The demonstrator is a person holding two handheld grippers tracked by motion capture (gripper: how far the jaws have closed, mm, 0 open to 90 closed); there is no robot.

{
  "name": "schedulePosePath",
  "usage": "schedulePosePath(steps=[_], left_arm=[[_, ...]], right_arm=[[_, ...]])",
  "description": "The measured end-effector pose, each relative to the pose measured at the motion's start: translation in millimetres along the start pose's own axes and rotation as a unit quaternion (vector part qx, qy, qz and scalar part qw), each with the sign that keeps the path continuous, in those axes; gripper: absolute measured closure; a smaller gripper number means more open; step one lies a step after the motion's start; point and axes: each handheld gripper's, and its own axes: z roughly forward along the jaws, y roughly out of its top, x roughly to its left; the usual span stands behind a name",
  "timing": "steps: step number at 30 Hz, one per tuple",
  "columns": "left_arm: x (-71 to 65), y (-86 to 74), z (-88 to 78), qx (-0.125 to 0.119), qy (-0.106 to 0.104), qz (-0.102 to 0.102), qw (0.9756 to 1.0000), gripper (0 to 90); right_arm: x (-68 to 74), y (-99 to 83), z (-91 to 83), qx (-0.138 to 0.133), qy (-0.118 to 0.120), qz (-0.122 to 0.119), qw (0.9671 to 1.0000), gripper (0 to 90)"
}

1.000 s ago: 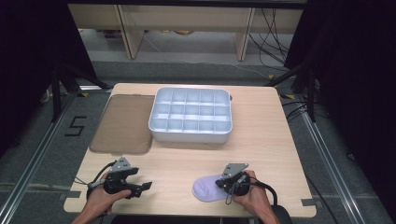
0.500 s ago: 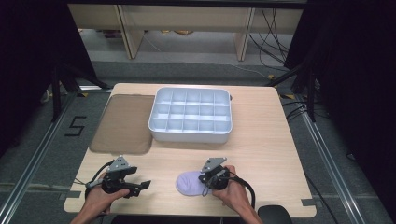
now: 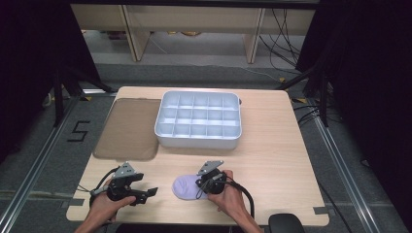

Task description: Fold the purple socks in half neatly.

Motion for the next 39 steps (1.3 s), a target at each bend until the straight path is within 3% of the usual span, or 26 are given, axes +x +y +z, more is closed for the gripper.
schedulePosePath(steps=[2, 3, 5, 6, 7, 8, 10, 11, 14, 15, 17, 18, 21, 22, 23, 24, 27, 29, 30, 33, 34, 36, 37, 38, 39], left_arm=[[0.4, 0.1, -0.6, 0.009, 0.001, 0.009, 0.9999, 17.2], [-1.3, -0.1, 1.5, 0.005, -0.003, -0.001, 1.0000, 17.2], [-1.7, 0.0, 1.6, 0.008, -0.002, -0.001, 1.0000, 17.3], [-0.8, 0.0, 1.8, 0.013, 0.000, 0.011, 0.9999, 17.2], [-0.8, 0.0, 1.8, 0.013, 0.000, 0.011, 0.9999, 17.2], [-3.2, 0.4, 4.0, 0.005, 0.000, -0.005, 1.0000, 17.2], [-4.6, 1.2, 5.5, 0.000, -0.001, -0.011, 0.9999, 17.3], [-5.6, 1.9, 6.8, -0.001, -0.001, -0.012, 0.9999, 17.2], [-10.7, 6.6, 14.4, -0.002, 0.000, -0.007, 1.0000, 17.9], [-12.7, 11.1, 19.7, 0.004, -0.003, 0.005, 1.0000, 21.9], [-14.8, 13.0, 23.3, 0.002, -0.005, 0.002, 1.0000, 24.1], [-17.6, 18.1, 31.5, 0.008, -0.016, 0.005, 0.9998, 27.9], [-22.9, 23.2, 41.4, 0.014, -0.028, 0.017, 0.9994, 37.3], [-28.5, 26.6, 48.0, 0.023, -0.027, 0.040, 0.9986, 38.3], [-28.5, 26.6, 48.0, 0.023, -0.027, 0.040, 0.9986, 39.4], [-30.8, 28.0, 50.0, 0.033, -0.025, 0.056, 0.9976, 39.4], [-33.7, 30.7, 56.4, 0.029, -0.025, 0.050, 0.9980, 47.2], [-33.6, 31.8, 60.2, 0.033, -0.026, 0.056, 0.9976, 50.3], [-33.2, 32.0, 64.7, 0.043, -0.017, 0.068, 0.9966, 50.7], [-33.4, 30.7, 69.8, 0.045, -0.023, 0.058, 0.9970, 53.8], [-34.9, 30.5, 70.9, 0.041, -0.025, 0.070, 0.9964, 59.4], [-37.3, 30.4, 72.0, 0.039, -0.022, 0.075, 0.9962, 64.0], [-39.4, 29.0, 73.9, 0.029, -0.021, 0.071, 0.9968, 65.9], [-39.3, 28.1, 74.2, 0.026, -0.031, 0.072, 0.9966, 71.0], [-39.3, 28.1, 74.2, 0.026, -0.031, 0.072, 0.9966, 76.3]], right_arm=[[1.6, 0.0, 1.6, -0.006, 0.004, 0.000, 1.0000, 88.5], [1.2, 0.3, 1.0, -0.003, 0.010, -0.006, 0.9999, 86.9], [1.2, 0.1, 1.4, -0.003, 0.009, -0.004, 0.9999, 86.3], [1.1, -0.5, -2.1, -0.006, 0.011, 0.002, 0.9999, 85.9], [1.1, -0.5, -2.1, -0.006, 0.011, 0.002, 0.9999, 85.9], [-0.5, -1.5, -4.0, -0.019, 0.013, 0.003, 0.9997, 86.6], [-2.3, -1.5, -6.0, -0.016, 0.015, -0.001, 0.9998, 86.8], [-3.9, -3.2, -7.2, -0.026, 0.010, -0.005, 0.9996, 87.1], [-8.2, -7.2, -15.8, -0.022, 0.012, -0.003, 0.9997, 87.4], [-10.8, -11.0, -21.0, -0.034, 0.007, -0.003, 0.9994, 87.4], [-12.6, -13.3, -26.1, -0.038, 0.001, 0.000, 0.9993, 87.4], [-13.4, -15.5, -30.9, -0.038, -0.005, 0.010, 0.9992, 87.4], [-18.6, -18.8, -36.4, -0.043, -0.005, 0.003, 0.9990, 87.4], [-18.9, -19.3, -40.0, -0.039, -0.008, 0.014, 0.9991, 87.3], [-18.9, -19.3, -40.0, -0.039, -0.008, 0.014, 0.9991, 87.3], [-19.0, -20.2, -41.1, -0.047, -0.013, 0.019, 0.9986, 87.3], [-20.2, -21.4, -45.6, -0.048, -0.012, 0.015, 0.9987, 86.9], [-20.1, -21.2, -46.4, -0.046, -0.013, 0.011, 0.9988, 86.8], [-18.3, -21.6, -45.1, -0.055, -0.013, 0.016, 0.9983, 86.7], [-17.9, -21.4, -45.2, -0.052, -0.013, 0.013, 0.9985, 86.5], [-18.5, -21.5, -44.8, -0.054, -0.010, 0.006, 0.9985, 86.3], [-19.7, -21.7, -44.9, -0.048, -0.008, 0.001, 0.9988, 86.2], [-17.8, -22.1, -44.8, -0.045, -0.002, 0.012, 0.9989, 86.2], [-20.2, -21.5, -44.4, -0.049, -0.005, -0.006, 0.9988, 86.2], [-20.2, -21.5, -44.4, -0.049, -0.005, -0.006, 0.9988, 86.2]])
